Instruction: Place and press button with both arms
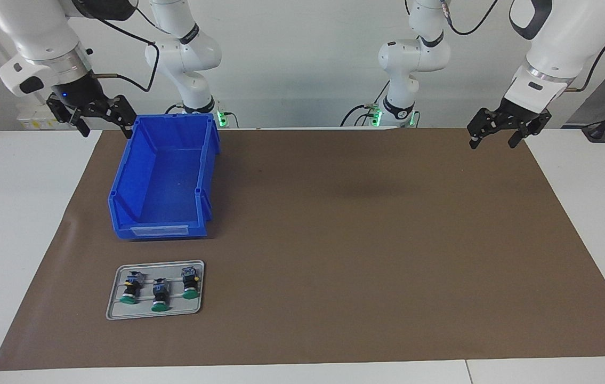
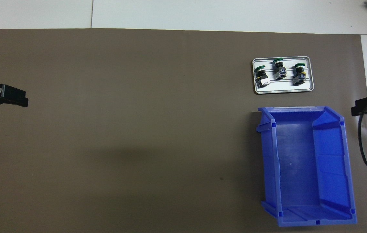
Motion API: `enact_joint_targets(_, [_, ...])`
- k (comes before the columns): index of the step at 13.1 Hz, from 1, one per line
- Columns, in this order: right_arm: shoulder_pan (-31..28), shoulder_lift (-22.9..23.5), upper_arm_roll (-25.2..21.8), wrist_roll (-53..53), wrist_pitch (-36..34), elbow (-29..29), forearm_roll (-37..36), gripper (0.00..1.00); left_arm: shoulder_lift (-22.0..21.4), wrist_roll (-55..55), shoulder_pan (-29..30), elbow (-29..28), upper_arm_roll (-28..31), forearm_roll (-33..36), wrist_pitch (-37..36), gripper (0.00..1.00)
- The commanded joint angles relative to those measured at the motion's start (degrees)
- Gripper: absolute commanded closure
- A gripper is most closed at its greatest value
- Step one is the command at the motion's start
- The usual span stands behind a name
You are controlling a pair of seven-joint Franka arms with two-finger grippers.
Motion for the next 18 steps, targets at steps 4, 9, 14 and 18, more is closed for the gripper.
enact_joint_targets(4, [0.13, -1.58, 0.48, 0.97, 0.25, -1.82, -0.11, 0.0, -1.05, 0.05, 0.72, -1.0, -0.54, 0.5, -0.53, 0.0])
enact_joint_targets(9, [0.04, -2.46, 0.48, 1.06, 1.74, -3.93, -0.2, 0.0, -1.05, 0.05, 0.63, -1.0, -0.46, 0.5, -0.53, 0.0])
enact_joint_targets(14, [0.04, -0.37, 0.48, -0.08, 6.29, -3.93, -0.2, 0.0, -1.05, 0.05, 0.63, -1.0, -0.54, 0.5, -0.53, 0.0])
enact_joint_targets(18, [0.22, 14.54, 0.48, -0.17, 16.91, 3.78, 2.33, 0.0, -1.05, 0.05, 0.72, -1.0, -0.54, 0.5, -0.53, 0.0])
